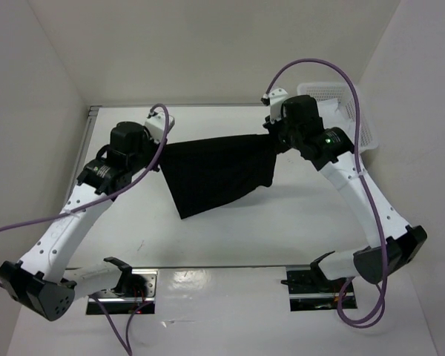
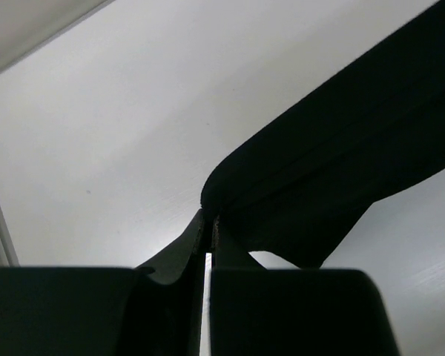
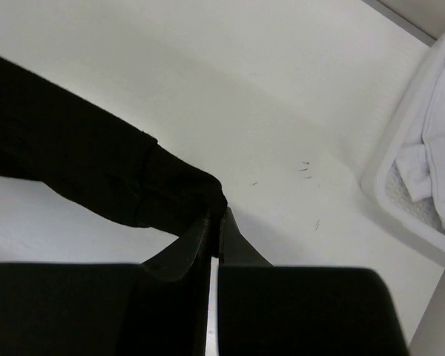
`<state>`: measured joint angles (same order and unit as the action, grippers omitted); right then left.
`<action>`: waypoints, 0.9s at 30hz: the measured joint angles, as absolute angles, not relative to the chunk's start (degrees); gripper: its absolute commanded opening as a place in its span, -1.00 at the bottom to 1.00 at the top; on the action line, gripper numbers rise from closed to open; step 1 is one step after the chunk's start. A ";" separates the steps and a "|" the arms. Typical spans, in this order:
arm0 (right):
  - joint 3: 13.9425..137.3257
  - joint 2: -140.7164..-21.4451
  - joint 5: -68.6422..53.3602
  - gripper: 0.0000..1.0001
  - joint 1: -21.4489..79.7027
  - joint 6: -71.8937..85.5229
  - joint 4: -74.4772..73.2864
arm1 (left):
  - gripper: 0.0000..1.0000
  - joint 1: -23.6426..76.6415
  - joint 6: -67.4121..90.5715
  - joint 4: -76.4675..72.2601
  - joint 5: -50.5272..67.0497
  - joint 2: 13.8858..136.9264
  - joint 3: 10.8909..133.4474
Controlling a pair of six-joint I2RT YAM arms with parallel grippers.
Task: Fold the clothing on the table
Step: Flatten the skirt out
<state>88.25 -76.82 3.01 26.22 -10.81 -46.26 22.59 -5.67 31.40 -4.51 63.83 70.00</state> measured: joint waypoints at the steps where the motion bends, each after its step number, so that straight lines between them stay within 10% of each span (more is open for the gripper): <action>1: 88.75 -77.65 3.92 -1.00 26.20 -10.02 -45.84 | -1.00 22.59 -4.80 31.14 -5.45 64.66 70.30; 27: 74.63 -64.82 -14.63 -1.00 23.77 -14.13 -46.87 | -1.00 19.88 -3.88 34.61 3.49 50.54 61.17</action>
